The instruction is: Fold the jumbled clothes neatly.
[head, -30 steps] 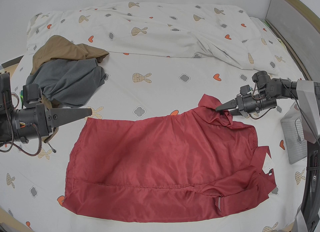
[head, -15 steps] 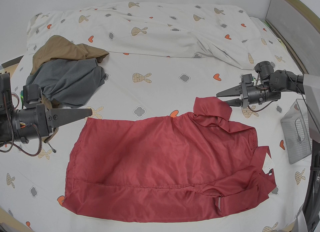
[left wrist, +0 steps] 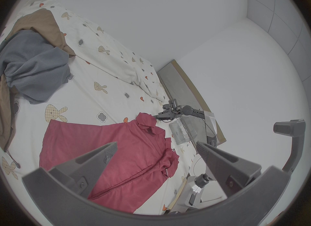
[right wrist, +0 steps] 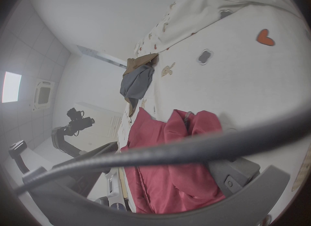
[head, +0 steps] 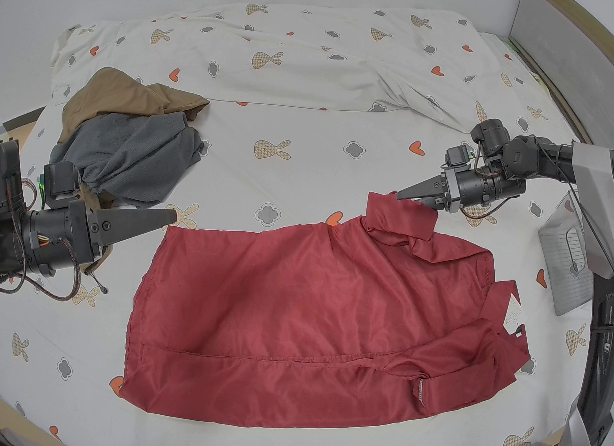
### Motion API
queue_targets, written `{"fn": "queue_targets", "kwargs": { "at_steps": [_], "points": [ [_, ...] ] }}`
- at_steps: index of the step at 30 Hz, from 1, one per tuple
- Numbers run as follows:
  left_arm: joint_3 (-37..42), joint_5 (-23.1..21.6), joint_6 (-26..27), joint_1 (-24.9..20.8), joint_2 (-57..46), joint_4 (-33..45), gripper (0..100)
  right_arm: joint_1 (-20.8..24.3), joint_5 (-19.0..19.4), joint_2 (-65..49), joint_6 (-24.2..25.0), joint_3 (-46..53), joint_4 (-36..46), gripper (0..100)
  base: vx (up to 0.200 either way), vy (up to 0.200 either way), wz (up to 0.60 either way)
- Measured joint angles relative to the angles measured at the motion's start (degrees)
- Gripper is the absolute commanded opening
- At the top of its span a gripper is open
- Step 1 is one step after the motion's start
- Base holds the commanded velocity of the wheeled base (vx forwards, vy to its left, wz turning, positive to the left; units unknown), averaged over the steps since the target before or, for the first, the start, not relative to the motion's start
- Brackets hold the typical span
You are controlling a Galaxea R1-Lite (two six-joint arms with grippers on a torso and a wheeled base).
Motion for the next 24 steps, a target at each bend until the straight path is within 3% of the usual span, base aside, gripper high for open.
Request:
{"fn": "queue_targets", "kwargs": {
  "at_steps": [14,23,24],
  "points": [
    [0.02,0.02,0.00,0.00,-0.09,-0.02,100,2.04,-13.82,-2.10,-0.93,0.00,-0.41,100,0.000,0.000,0.00],
    [0.02,0.02,0.00,0.00,-0.22,-0.02,100,3.19,-17.42,-2.38,-1.56,1.76,-0.52,100,0.000,0.000,0.00],
    [0.02,0.02,0.00,0.00,-0.22,0.00,100,3.32,-17.98,-2.40,-1.83,1.97,-0.52,0,0.000,0.000,0.00]
  ]
}}
